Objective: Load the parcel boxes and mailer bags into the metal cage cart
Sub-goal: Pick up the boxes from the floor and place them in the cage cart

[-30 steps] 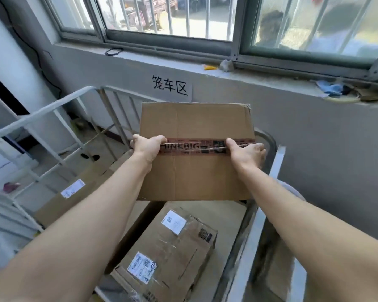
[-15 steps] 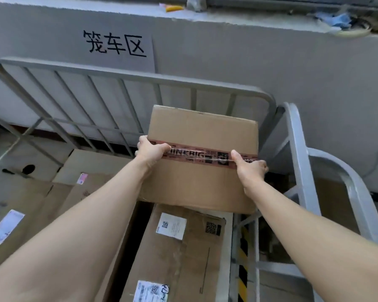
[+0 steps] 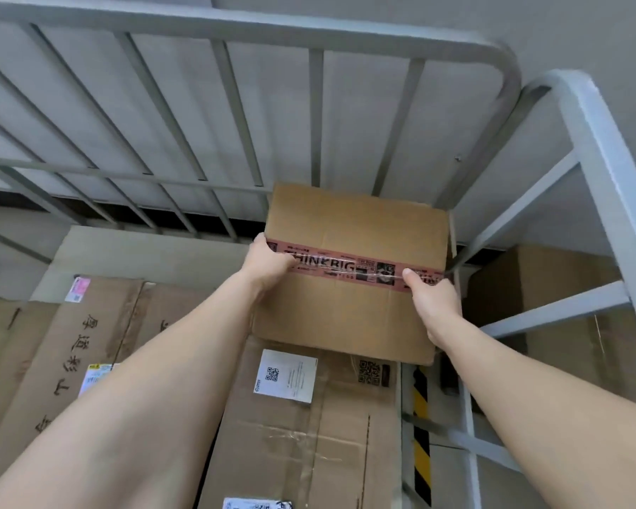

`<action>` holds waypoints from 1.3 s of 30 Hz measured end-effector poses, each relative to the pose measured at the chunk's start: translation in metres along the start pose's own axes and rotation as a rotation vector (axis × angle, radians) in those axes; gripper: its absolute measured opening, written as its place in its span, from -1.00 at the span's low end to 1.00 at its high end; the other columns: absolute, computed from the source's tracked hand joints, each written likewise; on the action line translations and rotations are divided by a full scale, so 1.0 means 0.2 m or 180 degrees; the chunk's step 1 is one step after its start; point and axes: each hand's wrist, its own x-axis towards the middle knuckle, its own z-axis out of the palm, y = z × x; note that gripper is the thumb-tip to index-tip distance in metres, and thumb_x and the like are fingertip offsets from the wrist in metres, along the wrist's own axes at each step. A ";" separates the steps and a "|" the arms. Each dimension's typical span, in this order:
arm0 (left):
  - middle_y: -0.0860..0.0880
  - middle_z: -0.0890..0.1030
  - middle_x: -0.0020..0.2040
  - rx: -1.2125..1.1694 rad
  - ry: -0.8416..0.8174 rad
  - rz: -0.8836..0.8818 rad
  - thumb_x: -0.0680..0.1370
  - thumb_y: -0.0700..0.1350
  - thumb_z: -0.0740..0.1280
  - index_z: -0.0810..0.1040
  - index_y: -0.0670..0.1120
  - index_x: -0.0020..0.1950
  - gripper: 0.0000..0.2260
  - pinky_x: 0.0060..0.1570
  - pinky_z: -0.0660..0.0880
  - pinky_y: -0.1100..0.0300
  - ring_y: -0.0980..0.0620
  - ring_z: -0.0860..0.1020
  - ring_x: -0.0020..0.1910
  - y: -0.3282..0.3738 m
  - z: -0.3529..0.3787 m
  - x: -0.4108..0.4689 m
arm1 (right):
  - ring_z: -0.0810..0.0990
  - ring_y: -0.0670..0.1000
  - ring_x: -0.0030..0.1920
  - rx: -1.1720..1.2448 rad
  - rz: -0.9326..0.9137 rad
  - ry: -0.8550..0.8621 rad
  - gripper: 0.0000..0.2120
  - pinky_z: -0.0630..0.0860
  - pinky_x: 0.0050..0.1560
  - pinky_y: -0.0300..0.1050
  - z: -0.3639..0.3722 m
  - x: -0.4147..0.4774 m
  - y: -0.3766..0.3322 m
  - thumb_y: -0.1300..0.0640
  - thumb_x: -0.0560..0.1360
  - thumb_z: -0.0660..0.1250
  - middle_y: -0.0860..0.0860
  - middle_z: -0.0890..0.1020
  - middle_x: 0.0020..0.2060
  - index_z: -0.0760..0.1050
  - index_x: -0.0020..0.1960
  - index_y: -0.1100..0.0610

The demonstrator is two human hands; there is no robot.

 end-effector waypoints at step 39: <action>-0.13 0.37 0.43 0.0424 -0.0086 0.0119 0.54 -0.13 0.31 0.24 -0.16 0.51 -0.45 -0.02 0.38 0.26 -0.06 0.44 0.23 0.31 -0.01 -0.48 | 0.40 0.18 0.34 -0.1533 -0.1010 -0.0840 -0.49 0.41 0.28 0.05 -0.11 -0.44 -0.47 -0.02 0.57 0.22 0.14 0.41 0.37 0.27 0.44 0.19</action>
